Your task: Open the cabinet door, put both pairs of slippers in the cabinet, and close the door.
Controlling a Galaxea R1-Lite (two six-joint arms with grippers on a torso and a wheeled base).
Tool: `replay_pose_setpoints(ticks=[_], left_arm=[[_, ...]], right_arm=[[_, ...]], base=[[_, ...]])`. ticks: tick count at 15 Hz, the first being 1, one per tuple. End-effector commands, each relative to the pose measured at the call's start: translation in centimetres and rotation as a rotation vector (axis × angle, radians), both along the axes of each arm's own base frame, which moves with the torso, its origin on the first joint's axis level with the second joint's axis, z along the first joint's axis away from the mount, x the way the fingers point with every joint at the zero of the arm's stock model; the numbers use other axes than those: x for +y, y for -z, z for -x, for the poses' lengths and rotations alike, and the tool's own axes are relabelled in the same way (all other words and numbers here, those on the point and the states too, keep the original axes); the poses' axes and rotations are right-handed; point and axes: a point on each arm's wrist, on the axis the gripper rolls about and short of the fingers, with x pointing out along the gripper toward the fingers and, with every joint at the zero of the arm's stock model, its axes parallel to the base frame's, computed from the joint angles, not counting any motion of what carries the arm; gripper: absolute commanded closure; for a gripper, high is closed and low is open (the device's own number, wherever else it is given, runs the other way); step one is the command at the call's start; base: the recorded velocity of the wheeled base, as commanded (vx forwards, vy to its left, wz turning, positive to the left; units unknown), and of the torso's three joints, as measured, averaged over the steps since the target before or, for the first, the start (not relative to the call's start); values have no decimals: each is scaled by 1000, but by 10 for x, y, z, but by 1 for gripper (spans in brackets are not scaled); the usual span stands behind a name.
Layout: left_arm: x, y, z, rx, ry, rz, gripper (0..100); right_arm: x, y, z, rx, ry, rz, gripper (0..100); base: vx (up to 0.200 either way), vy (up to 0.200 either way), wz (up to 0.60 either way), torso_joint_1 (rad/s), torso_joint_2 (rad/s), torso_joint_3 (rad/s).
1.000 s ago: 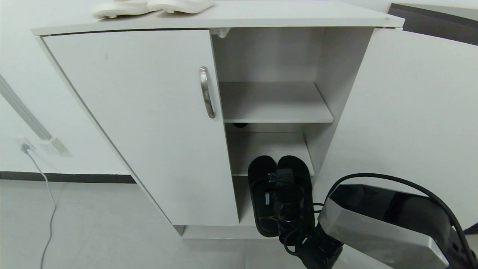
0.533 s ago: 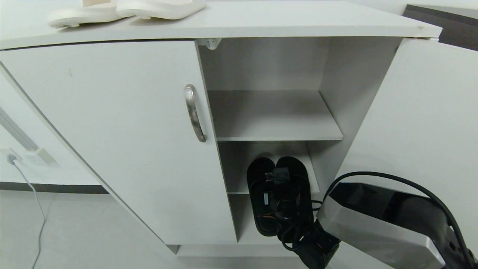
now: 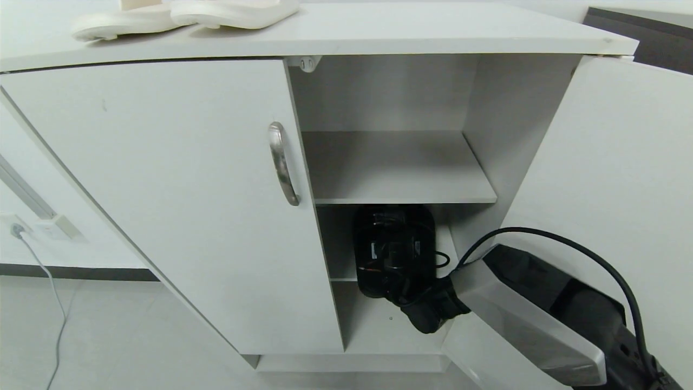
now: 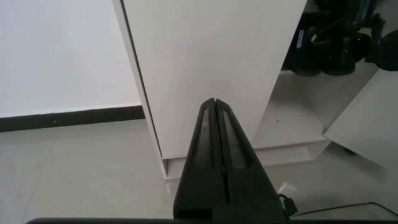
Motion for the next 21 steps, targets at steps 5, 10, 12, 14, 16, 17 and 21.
replay_pose_setpoints(ticks=[5,10,12,14,16,17,21], left_arm=[[0,0,0,2,0,0,100],[0,0,0,2,0,0,100],[0,0,0,2,-1,0,100],[0,0,0,2,0,0,100],[0,0,0,2,0,0,100],[0,0,0,2,0,0,100],[0,0,0,2,0,0,100]], right_arm=[[-12,6,-38,7,44,-9,100],[-17,7,-48,5,46,-12,100],[-17,9,-49,4,44,-13,100],[-17,12,-49,9,44,-9,0],[-18,15,-47,21,41,0,0],[-19,16,-45,30,40,7,0],[-21,4,-29,13,27,-6,0]], base=[[0,0,0,0,0,0],[0,0,0,0,0,0],[0,0,0,0,0,0],[0,0,0,0,0,0],[0,0,0,0,0,0],[0,0,0,0,0,0],[0,0,0,0,0,0]])
